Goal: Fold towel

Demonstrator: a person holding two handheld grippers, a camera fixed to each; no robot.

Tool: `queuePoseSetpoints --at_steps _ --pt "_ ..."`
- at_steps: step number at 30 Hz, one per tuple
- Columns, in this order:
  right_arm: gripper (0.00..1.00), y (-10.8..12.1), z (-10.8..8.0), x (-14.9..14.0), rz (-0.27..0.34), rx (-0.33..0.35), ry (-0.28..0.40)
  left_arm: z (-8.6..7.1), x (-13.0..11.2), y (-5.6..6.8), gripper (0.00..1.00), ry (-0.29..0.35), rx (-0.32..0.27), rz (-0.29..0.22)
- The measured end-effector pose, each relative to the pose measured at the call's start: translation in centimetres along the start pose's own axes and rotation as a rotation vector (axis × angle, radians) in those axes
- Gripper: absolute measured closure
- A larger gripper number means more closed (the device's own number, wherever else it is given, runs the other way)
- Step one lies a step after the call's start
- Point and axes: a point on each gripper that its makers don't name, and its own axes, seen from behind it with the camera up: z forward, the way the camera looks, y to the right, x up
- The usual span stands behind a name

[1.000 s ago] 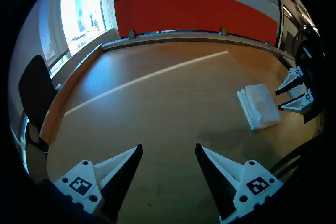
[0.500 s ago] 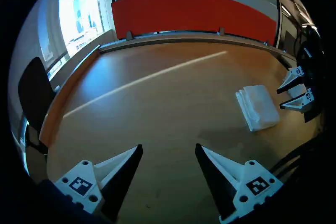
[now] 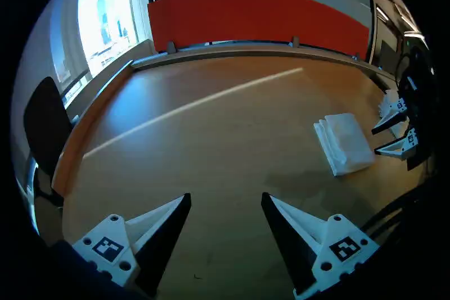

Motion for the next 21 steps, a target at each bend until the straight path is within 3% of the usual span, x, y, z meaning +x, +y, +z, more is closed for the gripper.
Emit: queuePoseSetpoints --at_steps 21 --pt "0.34 -1.0 1.6 -6.2 0.071 -0.002 -0.093 0.1 0.0 0.6 0.07 -0.002 -0.010 0.008"
